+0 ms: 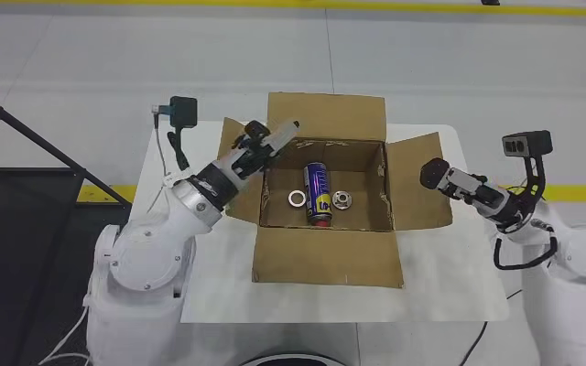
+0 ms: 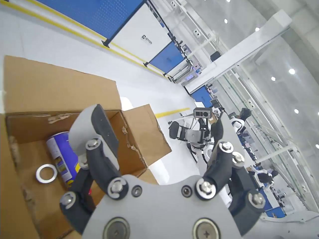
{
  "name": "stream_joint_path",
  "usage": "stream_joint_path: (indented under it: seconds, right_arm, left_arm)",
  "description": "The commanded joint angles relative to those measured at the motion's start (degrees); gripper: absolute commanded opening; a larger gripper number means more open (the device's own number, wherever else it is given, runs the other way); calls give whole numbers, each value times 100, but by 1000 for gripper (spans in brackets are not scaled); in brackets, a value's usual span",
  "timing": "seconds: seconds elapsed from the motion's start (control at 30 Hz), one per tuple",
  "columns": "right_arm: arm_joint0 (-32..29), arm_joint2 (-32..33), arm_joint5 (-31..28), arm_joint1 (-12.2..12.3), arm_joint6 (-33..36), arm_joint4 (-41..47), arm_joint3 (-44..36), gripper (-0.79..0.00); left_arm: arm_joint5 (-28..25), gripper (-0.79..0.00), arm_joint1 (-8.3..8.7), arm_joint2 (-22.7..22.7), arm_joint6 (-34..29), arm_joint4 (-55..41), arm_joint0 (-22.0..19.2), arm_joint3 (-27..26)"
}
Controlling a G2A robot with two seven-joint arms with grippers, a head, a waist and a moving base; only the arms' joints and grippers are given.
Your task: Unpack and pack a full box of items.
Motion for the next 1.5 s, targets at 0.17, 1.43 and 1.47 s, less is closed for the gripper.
stream_joint_path:
  seconds: [0.17, 1.43, 1.47]
  right_arm:
    - [62, -296, 284, 13, -737, -1006, 268, 0]
    - [119, -1458, 942, -20, -1611, -1837, 808, 0]
    - [139, -1496, 935, -24, -1609, -1826, 816, 0]
  left_arm:
    - [-1075, 0, 104, -1292, 8, -891, 1062, -401]
    - [-2162, 0, 207, -2363, 476, -1850, 1653, -318]
    - [-2162, 0, 207, -2363, 476, -1850, 1653, -318]
